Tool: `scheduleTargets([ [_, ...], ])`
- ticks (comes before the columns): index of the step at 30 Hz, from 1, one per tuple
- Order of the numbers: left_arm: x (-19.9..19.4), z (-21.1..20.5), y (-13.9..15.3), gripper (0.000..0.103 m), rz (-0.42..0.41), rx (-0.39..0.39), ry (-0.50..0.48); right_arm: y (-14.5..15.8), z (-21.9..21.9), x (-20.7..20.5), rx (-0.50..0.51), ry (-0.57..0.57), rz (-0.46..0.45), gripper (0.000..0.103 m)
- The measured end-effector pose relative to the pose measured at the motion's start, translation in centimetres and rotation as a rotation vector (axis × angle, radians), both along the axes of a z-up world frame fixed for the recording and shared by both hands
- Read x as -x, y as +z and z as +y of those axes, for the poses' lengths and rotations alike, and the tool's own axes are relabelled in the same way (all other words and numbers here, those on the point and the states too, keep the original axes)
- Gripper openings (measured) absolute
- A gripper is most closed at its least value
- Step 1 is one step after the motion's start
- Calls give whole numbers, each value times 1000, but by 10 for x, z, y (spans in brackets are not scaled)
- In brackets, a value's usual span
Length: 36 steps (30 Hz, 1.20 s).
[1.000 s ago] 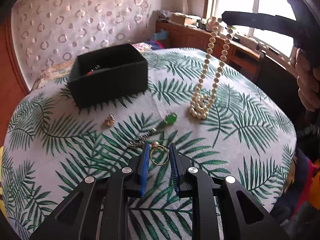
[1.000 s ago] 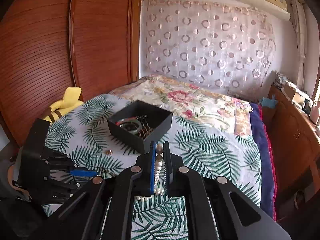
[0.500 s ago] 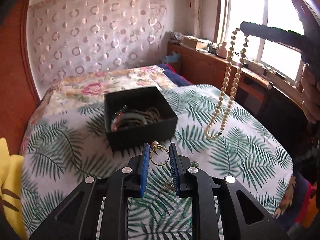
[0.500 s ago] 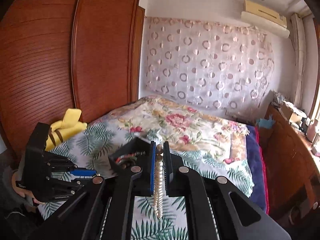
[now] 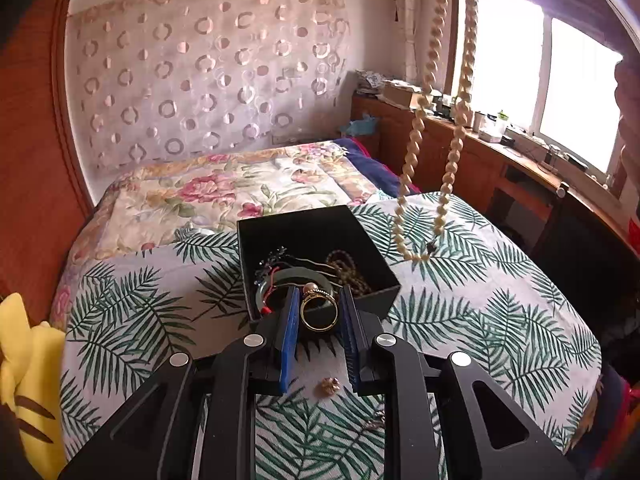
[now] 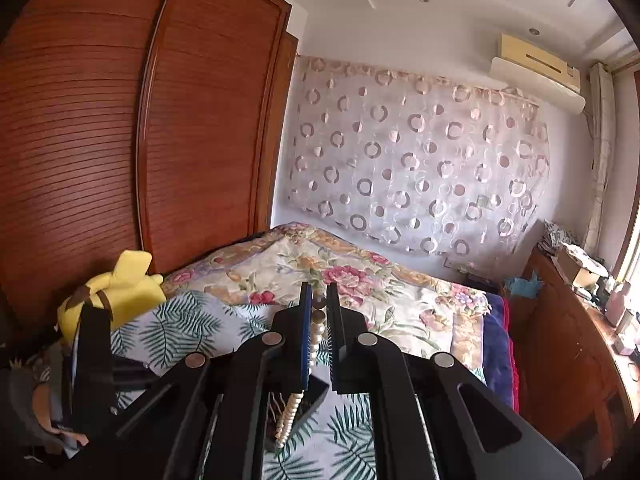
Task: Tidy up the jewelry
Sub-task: 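Lower the necklace into the box with the right tool while the left tool drops the gold ring in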
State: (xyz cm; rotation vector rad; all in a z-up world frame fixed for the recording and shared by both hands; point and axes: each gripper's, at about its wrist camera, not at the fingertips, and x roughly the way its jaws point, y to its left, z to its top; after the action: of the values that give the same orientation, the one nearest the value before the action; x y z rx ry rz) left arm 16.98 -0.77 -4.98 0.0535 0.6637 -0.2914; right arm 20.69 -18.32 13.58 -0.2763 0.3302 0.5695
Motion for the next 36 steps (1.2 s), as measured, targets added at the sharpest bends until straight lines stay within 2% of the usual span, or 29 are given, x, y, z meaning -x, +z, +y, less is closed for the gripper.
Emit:
scheduleTargets([
  [5, -14, 2, -5, 19, 13, -1, 10, -6, 15, -16, 12, 4, 28, 8],
  [23, -53, 4, -25, 19, 66, -20, 42, -116, 40, -61, 56, 10, 315, 9],
  [29, -63, 2, -29, 19, 81, -30, 42, -136, 41, -61, 46, 7, 367, 9],
  [32, -67, 0, -29, 19, 85, -30, 42, -136, 37, -59, 44, 16, 364, 17],
  [33, -69, -1, -29, 19, 85, -33, 42, -135, 36, -58, 34, 18, 368, 25],
  [36, -70, -1, -29, 19, 86, -32, 42, -133, 32, -54, 24, 26, 365, 27],
])
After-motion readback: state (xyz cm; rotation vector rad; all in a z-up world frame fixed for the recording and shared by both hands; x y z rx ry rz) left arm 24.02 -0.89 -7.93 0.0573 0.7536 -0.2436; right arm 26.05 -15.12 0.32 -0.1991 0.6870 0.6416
